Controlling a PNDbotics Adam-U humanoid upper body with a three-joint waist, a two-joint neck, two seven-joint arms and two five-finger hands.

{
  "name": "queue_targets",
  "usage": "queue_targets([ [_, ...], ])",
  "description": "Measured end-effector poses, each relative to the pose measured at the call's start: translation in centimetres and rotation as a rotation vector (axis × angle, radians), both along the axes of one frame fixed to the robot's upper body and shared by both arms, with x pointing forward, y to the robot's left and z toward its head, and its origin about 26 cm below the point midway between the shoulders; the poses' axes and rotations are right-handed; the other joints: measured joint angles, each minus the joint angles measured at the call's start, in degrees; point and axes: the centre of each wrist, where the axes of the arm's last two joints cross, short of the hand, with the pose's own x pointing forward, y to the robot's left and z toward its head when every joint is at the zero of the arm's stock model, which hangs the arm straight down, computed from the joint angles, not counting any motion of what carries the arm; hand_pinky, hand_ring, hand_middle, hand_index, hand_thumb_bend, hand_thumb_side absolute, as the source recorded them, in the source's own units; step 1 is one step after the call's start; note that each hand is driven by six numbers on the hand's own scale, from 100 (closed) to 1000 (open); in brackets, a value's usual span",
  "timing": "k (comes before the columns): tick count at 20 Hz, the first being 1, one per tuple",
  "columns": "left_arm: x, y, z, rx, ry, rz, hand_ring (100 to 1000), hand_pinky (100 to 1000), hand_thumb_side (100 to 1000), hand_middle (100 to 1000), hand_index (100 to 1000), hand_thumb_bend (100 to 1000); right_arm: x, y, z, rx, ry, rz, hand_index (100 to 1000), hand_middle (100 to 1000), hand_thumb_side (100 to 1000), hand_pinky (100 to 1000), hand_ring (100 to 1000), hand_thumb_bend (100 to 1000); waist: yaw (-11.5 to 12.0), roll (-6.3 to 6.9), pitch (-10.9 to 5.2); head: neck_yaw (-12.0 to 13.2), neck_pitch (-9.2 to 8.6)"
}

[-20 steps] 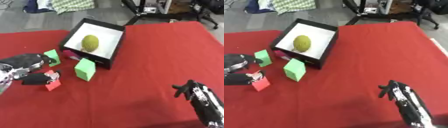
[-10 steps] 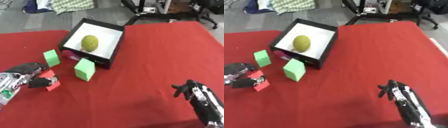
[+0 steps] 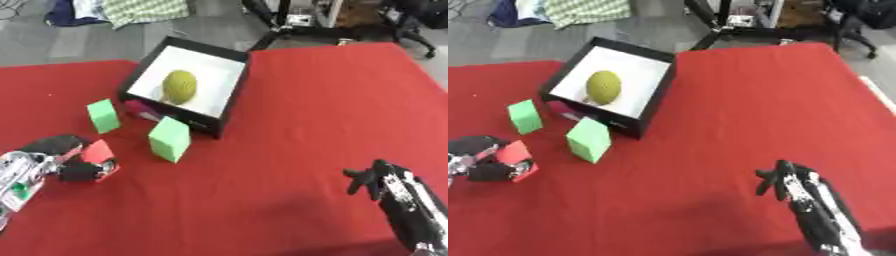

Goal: Pick up objects on the table and place them in the box.

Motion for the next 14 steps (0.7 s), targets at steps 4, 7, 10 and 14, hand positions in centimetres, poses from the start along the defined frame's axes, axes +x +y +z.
queue_targets([
  [4,0.0,-0.2,0.3,-0.034,-0.033,-0.039,455,640,258,485,708,100,0.0,0.0,0.0,0.0,0.0,0.0,465,217,656,825,448,100,0.07,0.0,0.0,-0.01,0.0],
  [7,-0.3,-0.8,1.9,-0.079,-0.101,-0.077,424,625,253,454,684,100,0.0,0.0,0.0,-0.001,0.0,-0.001,465,217,658,825,448,100,0.23,0.0,0.0,-0.04,0.0],
  [10,-1.1,-1.9,5.7,-0.131,-0.213,-0.147,411,626,246,443,681,100,0.0,0.0,0.0,-0.001,0.0,-0.001,465,216,660,825,448,100,0.32,0.0,0.0,-0.05,0.0],
  [14,-2.2,-3.6,12.2,-0.197,-0.399,-0.264,415,641,244,444,689,100,-0.2,-0.1,-0.2,-0.004,0.007,-0.004,465,216,664,825,448,100,0.43,0.0,-0.03,0.06,0.0],
])
